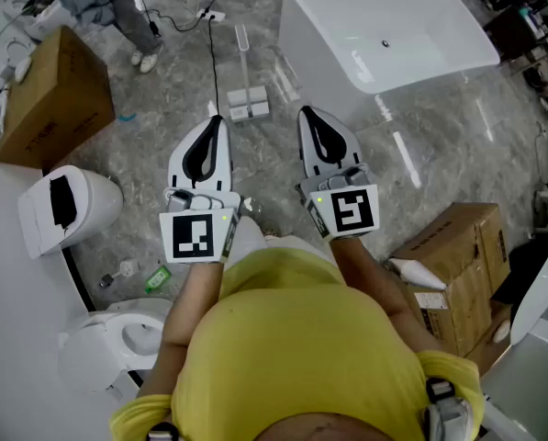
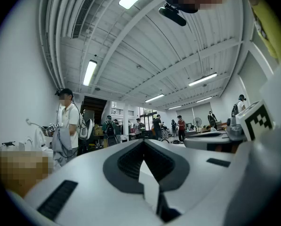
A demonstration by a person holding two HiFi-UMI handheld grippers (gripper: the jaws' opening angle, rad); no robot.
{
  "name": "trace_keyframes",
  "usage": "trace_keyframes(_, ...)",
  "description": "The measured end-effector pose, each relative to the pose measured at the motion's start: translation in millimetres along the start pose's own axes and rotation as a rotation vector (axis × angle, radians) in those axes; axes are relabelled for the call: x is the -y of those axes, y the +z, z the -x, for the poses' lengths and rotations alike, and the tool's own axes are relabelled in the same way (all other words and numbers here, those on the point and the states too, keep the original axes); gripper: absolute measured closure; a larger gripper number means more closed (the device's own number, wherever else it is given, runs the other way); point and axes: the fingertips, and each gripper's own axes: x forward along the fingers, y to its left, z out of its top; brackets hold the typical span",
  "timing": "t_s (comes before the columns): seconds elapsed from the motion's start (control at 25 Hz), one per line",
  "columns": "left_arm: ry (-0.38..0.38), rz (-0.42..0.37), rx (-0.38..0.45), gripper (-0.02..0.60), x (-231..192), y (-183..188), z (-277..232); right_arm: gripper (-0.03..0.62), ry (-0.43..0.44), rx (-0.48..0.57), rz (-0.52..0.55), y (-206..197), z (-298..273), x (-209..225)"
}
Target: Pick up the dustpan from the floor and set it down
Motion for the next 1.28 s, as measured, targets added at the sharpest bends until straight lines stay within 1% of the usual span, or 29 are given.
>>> trace_keyframes(0.12, -0.006, -0.005, 0.022, 0.584, -1, 1, -10, 0.586, -0.017, -0.008, -0.015, -6, -7, 10)
trace_keyframes(0.2, -0.007, 0.0, 0.02, 0.584, -2, -2, -18, 0.586, -0.023, -0.011, -0.025, -9, -12, 17)
trace_keyframes(0.4, -0.005, 0.007, 0.01, 0.584, -15, -14, -36, 0.583, 0.016, -0.014, -0.041, -21, -34, 24)
trace_keyframes(0.52, -0.023, 0.025, 0.02, 0.584, -26, -24, -54, 0.582, 0.023, -0.028, -0.042, -34, -57, 28)
trace_keyframes(0.6, -0.034, 0.033, 0.023, 0.584, -38, -32, -71, 0.562, 0.03, -0.029, -0.051, -43, -77, 32)
trace_keyframes(0.76, -0.045, 0.057, 0.023, 0.584, -71, -46, -113, 0.555, 0.041, -0.033, -0.038, -55, -131, 40)
trace_keyframes(0.96, -0.087, 0.047, 0.007, 0.584, -111, -56, -175, 0.549, 0.009, -0.06, -0.029, -71, -199, 61)
trace_keyframes(1.08, -0.108, 0.041, -0.029, 0.584, -136, -67, -209, 0.542, 0.004, -0.084, -0.025, -82, -240, 71)
trace_keyframes(1.2, -0.14, 0.061, -0.051, 0.584, -156, -79, -240, 0.533, 0.005, -0.122, -0.028, -97, -274, 76)
trace_keyframes(1.28, -0.164, 0.074, -0.07, 0.584, -168, -88, -257, 0.514, 0.009, -0.153, -0.033, -109, -294, 77)
